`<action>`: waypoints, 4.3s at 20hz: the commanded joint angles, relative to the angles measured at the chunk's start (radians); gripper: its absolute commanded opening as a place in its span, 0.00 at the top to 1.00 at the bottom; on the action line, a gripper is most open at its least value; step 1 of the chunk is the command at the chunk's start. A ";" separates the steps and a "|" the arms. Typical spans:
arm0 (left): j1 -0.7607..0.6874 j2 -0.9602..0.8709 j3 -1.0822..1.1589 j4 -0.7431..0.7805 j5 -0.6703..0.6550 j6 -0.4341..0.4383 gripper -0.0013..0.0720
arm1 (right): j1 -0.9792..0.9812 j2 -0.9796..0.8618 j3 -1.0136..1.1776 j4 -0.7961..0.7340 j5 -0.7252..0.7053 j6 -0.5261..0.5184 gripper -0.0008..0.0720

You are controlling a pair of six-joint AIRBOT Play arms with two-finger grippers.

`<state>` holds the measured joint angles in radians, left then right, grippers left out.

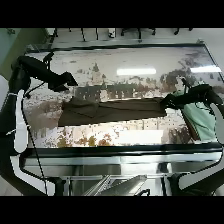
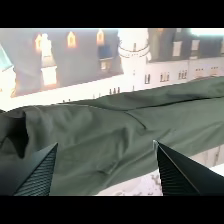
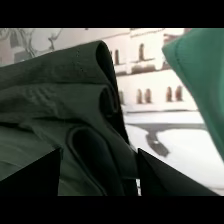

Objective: Fold the shirts.

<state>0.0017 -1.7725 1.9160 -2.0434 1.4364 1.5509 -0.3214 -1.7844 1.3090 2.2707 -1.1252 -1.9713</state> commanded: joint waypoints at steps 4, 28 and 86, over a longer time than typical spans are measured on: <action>-0.053 0.073 0.030 0.000 -0.012 0.001 0.96 | 0.016 -0.068 0.001 0.090 -0.053 -0.079 0.75; -0.637 -0.398 0.053 -0.166 -0.339 0.002 0.96 | 0.049 0.520 0.117 0.112 -0.349 -0.019 0.97; 0.396 1.194 -0.828 -0.183 -0.146 0.242 0.96 | 0.600 -0.112 0.071 0.262 0.150 0.115 0.68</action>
<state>0.3962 -0.5774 1.0870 -2.2269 1.2900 1.7752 0.2462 -1.8954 1.3769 2.4920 -1.0492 -1.8595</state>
